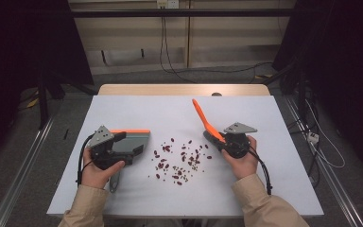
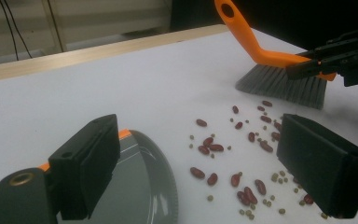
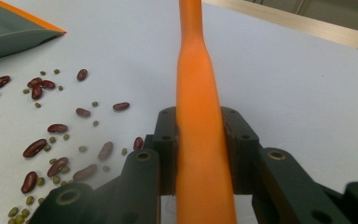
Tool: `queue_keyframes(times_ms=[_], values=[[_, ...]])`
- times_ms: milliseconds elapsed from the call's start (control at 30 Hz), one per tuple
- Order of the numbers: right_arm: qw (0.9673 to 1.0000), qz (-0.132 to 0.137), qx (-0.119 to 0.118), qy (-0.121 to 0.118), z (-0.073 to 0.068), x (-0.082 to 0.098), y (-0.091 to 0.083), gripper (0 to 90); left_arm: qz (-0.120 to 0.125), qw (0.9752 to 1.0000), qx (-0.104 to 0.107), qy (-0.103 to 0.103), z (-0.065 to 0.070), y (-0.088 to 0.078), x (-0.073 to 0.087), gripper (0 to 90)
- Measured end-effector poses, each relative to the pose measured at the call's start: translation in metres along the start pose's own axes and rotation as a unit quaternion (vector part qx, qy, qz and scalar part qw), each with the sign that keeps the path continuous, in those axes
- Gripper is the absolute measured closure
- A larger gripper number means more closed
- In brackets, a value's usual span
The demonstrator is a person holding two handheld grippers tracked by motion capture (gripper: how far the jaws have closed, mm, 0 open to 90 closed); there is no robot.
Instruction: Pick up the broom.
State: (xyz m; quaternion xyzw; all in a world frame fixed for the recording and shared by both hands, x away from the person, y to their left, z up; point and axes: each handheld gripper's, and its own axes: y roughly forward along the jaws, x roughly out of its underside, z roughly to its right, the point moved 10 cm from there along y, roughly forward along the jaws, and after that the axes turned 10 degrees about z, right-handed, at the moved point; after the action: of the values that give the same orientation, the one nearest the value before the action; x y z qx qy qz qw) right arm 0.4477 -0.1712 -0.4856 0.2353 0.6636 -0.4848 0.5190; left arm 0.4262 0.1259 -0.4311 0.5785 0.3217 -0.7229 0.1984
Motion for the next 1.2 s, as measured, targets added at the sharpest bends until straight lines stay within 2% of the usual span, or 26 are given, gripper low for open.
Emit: queue_keyframes(times_ms=[133, 433, 967, 1100, 1167, 1200], values=[[0.9998, 0.002, 0.017, -0.004, -0.008, 0.001, 0.001, 70.6, 0.001, 1.0, -0.003, 0.001, -0.002, -0.003, 0.001, 13.4], [0.9994, 0.007, 0.034, -0.004, -0.024, 0.001, 0.003, 70.3, -0.001, 1.0, -0.002, 0.001, -0.005, -0.006, 0.004, 12.6], [0.9994, 0.015, 0.029, 0.006, -0.046, -0.001, 0.008, 70.0, -0.004, 0.9999, 0.013, -0.002, -0.01, -0.014, 0.019, 7.2], [0.9994, 0.016, 0.028, 0.01, -0.051, -0.002, 0.009, 69.9, -0.004, 0.9999, 0.011, -0.004, -0.011, -0.016, 0.02, 7.2], [0.9994, 0.018, 0.023, 0.02, -0.055, -0.003, 0.01, 69.9, -0.004, 0.9999, 0.01, -0.003, -0.012, -0.017, 0.02, 7.2], [0.9994, 0.018, 0.026, 0.016, -0.056, -0.003, 0.011, 69.9, -0.001, 0.9999, 0.009, -0.005, -0.013, -0.017, 0.02, 7.2]])
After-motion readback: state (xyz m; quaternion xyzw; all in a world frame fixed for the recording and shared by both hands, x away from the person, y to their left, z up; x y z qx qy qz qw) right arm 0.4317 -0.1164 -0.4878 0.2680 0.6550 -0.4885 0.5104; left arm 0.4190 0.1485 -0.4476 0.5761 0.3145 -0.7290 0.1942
